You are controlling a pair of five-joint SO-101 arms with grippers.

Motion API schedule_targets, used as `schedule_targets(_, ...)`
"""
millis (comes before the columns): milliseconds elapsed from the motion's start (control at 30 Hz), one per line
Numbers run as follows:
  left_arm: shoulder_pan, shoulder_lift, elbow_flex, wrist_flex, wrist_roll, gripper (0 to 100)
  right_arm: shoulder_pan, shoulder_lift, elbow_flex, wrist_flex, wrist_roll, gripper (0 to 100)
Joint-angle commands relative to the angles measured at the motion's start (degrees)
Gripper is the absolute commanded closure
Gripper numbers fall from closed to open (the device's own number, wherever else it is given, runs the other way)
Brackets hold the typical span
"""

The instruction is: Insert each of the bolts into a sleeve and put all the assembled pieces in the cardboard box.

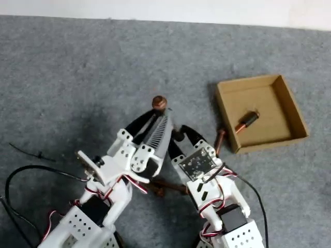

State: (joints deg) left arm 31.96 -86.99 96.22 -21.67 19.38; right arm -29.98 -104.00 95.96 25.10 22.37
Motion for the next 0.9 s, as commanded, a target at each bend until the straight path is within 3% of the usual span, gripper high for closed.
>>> schedule_targets(0,2.59,-1.71,1.45,2.55,0.09,99,-0.31,-1.36,5.58,-1.98,0.62,99.5)
schedule_targets(467,0.75,-1.71,1.45,2.64,0.18,99,-0.75,-1.27,5.67,-10.86,-1.23,99.5)
schedule_targets(867,-3.03,-1.80,-0.57,0.35,0.18,99,-4.53,-1.27,5.67,-10.95,-0.62,99.5)
